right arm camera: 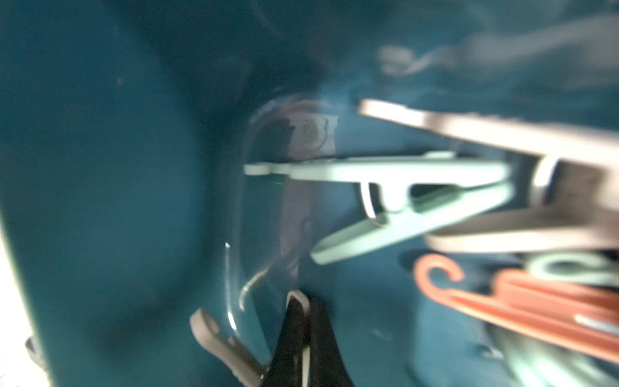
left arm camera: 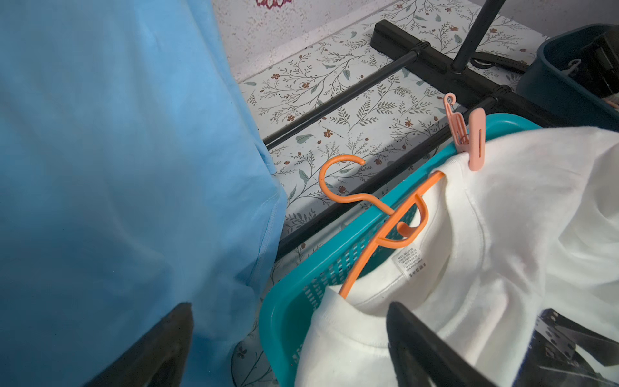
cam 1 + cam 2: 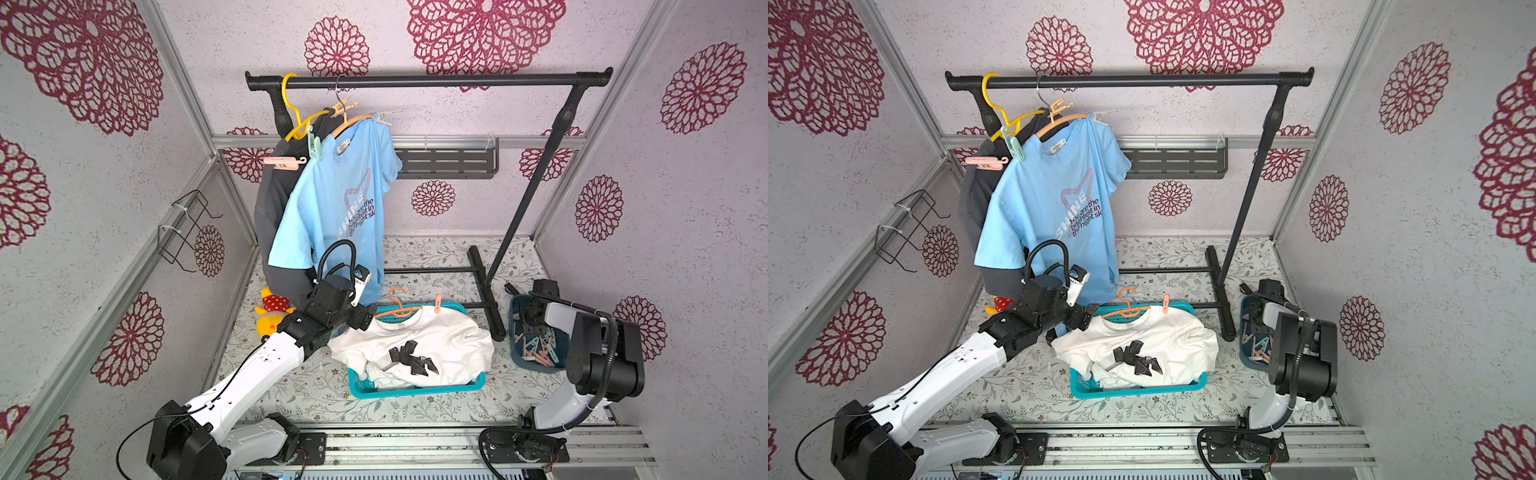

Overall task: Use clothespins to secure the t-shirt on both sides of the hanger
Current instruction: Pick up the clothespin from the storage box.

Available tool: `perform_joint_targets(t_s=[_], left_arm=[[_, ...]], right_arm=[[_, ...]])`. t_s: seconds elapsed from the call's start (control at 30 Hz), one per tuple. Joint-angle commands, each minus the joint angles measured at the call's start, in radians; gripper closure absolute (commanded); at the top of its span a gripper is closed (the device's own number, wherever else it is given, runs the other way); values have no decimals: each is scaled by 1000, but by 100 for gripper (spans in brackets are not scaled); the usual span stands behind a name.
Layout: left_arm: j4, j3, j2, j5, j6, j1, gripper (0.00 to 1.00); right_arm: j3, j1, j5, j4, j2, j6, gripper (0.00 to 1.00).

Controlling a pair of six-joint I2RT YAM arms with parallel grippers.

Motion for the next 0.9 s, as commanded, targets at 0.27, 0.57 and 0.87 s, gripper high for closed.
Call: perform_joint_targets(t_s=[0.27, 0.57, 0.87], left_arm=[[28, -12, -52, -14, 34, 18, 7], [42, -14, -112, 144, 40, 25, 6], [136, -15, -129, 239, 18, -36, 9]], right_arm=[[-84, -44, 59, 32, -238, -233, 100], [-215, -45, -118, 195, -581, -574, 100], [-236, 54, -358, 255, -892, -608, 100]])
